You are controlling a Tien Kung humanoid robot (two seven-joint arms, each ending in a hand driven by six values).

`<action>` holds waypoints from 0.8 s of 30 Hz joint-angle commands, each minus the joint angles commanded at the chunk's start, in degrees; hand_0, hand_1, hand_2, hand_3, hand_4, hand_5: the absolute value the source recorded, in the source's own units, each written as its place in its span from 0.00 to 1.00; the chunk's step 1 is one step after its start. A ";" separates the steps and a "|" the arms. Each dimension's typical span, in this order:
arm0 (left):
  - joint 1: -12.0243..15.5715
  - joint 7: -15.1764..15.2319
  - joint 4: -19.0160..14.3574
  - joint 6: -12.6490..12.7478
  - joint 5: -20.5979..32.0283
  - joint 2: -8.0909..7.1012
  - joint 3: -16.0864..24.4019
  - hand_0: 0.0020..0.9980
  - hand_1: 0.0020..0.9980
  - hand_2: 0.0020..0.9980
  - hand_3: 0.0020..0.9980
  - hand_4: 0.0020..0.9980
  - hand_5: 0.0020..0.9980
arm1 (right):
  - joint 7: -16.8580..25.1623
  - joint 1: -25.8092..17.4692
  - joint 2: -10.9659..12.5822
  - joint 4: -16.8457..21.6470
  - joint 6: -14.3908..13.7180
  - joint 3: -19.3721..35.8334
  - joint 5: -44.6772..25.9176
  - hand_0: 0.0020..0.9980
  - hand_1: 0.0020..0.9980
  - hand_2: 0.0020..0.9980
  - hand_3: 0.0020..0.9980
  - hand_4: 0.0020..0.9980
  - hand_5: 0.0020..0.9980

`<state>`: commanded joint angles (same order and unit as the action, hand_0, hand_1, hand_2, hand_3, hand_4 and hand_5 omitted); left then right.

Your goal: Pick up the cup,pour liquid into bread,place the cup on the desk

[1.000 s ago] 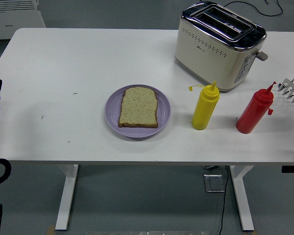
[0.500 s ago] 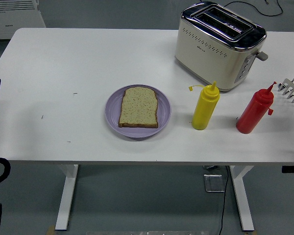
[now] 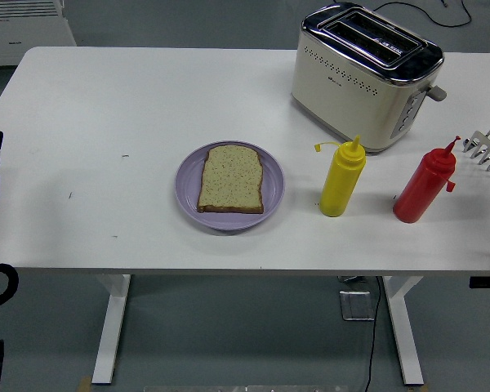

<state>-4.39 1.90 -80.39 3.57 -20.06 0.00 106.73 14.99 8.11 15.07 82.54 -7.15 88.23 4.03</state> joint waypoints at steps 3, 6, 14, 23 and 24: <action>0.13 0.01 -0.02 0.00 0.00 0.00 -0.09 0.79 0.76 0.76 0.69 0.57 1.00 | -0.03 -0.09 0.02 -0.06 -0.04 0.00 -0.01 0.81 0.75 0.79 0.83 0.77 0.56; 0.19 0.02 -0.04 -0.02 0.00 0.00 -0.17 0.79 0.76 0.76 0.69 0.57 1.00 | -0.05 -0.16 -0.01 -0.11 -0.05 -0.04 -0.01 0.81 0.75 0.79 0.83 0.77 0.56; 0.38 0.08 -0.17 -0.10 0.11 0.00 -0.41 0.79 0.76 0.76 0.69 0.57 1.00 | -0.12 -0.33 -0.08 -0.37 -0.14 0.01 0.02 0.81 0.75 0.79 0.83 0.76 0.56; 0.36 0.13 -0.18 -0.15 0.12 0.00 -0.41 0.79 0.76 0.76 0.69 0.57 1.00 | -0.21 -0.41 -0.19 -0.91 -0.67 0.02 -0.06 0.81 0.75 0.79 0.83 0.76 0.56; 0.37 0.13 -0.18 -0.15 0.13 0.00 -0.39 0.79 0.76 0.76 0.69 0.57 1.00 | -0.23 -0.40 -0.20 -0.94 -0.73 -0.02 -0.05 0.81 0.75 0.79 0.83 0.75 0.56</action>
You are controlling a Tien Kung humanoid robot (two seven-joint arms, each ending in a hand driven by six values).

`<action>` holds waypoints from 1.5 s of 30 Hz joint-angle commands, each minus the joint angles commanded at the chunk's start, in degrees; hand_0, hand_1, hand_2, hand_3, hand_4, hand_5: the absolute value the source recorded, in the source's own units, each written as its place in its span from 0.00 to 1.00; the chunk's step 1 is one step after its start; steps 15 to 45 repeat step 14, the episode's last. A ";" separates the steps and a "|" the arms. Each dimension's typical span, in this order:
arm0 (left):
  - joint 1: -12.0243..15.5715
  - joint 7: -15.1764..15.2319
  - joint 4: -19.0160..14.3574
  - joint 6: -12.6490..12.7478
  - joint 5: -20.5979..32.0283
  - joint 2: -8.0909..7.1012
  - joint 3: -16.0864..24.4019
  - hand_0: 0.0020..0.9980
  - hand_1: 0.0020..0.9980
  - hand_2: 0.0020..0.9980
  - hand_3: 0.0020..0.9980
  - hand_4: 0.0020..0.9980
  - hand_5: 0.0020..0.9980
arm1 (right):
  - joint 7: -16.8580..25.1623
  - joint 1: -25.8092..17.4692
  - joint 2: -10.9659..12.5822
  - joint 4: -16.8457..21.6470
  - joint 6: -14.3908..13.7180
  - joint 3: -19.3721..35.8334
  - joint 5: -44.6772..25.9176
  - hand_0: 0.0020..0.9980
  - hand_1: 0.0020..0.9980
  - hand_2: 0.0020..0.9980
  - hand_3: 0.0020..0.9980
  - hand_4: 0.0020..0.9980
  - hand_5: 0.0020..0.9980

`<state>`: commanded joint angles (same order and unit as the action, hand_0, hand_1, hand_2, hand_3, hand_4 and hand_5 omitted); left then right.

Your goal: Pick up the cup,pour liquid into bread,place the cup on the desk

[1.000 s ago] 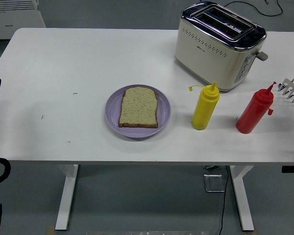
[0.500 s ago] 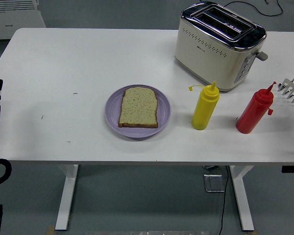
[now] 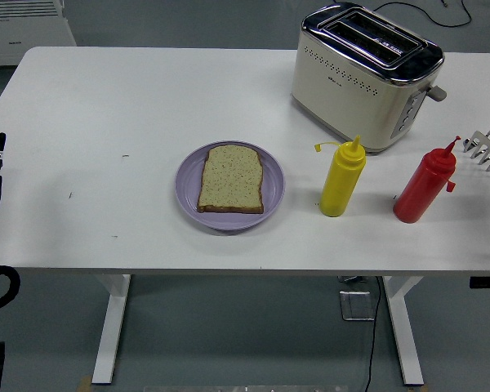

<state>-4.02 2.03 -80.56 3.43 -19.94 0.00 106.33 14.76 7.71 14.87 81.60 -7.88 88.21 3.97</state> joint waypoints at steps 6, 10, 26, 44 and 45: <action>0.16 -0.01 0.00 0.02 -0.02 0.00 -0.01 0.79 0.76 0.76 0.69 0.57 1.00 | -0.13 -0.04 -0.06 -0.19 -0.15 -0.07 -0.07 0.81 0.75 0.79 0.82 0.75 0.56; 0.21 -0.02 0.00 0.05 -0.03 0.00 0.05 0.79 0.76 0.76 0.69 0.57 1.00 | -0.17 -0.07 -0.08 -0.19 -0.19 -0.04 -0.19 0.81 0.75 0.79 0.82 0.75 0.56; 0.21 -0.02 0.02 0.06 -0.03 0.00 0.07 0.79 0.76 0.76 0.69 0.57 1.00 | -0.16 -0.04 -0.07 -0.16 -0.23 -0.09 -0.26 0.81 0.75 0.79 0.82 0.75 0.56; 0.21 -0.02 0.02 0.06 -0.03 0.00 0.07 0.79 0.76 0.76 0.69 0.57 1.00 | -0.16 -0.04 -0.07 -0.16 -0.23 -0.09 -0.26 0.81 0.75 0.79 0.82 0.75 0.56; 0.21 -0.02 0.02 0.06 -0.03 0.00 0.07 0.79 0.76 0.76 0.69 0.57 1.00 | -0.16 -0.04 -0.07 -0.16 -0.23 -0.09 -0.26 0.81 0.75 0.79 0.82 0.75 0.56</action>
